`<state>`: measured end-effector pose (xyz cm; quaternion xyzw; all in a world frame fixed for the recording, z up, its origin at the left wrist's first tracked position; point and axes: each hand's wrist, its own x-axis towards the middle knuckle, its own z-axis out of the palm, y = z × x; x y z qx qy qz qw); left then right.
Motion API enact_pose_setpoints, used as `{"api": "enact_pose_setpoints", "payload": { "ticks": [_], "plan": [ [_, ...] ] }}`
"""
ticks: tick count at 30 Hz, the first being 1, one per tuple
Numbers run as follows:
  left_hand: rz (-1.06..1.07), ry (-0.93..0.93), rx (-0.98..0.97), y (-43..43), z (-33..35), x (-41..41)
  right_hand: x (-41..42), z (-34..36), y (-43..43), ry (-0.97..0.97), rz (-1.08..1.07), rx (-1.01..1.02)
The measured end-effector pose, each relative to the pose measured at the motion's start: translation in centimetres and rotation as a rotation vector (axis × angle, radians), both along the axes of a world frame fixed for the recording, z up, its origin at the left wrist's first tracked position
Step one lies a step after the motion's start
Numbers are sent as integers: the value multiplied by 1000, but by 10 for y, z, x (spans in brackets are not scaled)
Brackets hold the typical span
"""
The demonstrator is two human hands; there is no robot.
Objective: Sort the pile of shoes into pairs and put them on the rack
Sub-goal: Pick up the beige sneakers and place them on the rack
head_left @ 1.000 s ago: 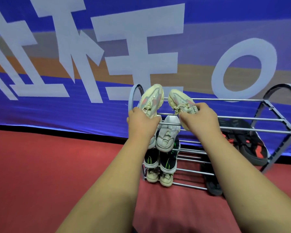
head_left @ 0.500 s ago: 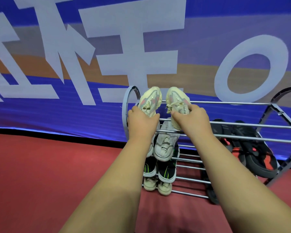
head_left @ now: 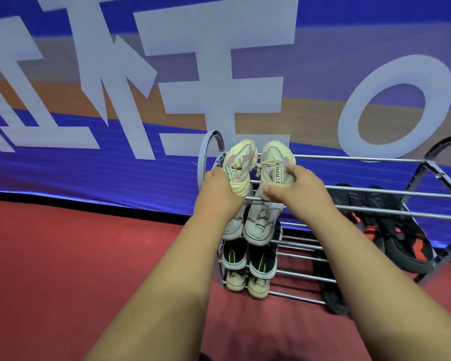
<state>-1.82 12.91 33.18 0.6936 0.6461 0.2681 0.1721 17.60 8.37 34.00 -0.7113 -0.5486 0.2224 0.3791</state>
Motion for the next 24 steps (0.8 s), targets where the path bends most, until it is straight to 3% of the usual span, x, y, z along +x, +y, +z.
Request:
{"api": "enact_pose_setpoints", "payload": {
  "ticks": [5,18,24],
  "plan": [
    [-102,59,117,-8,-5,-6,-14,-3,-5,-7,3,45],
    [59,286,207,-17,3,-8,-31,-10,1,-65,13,106],
    [98,230,146,-17,5,-15,-27,-12,1,-125,56,60]
  ]
}}
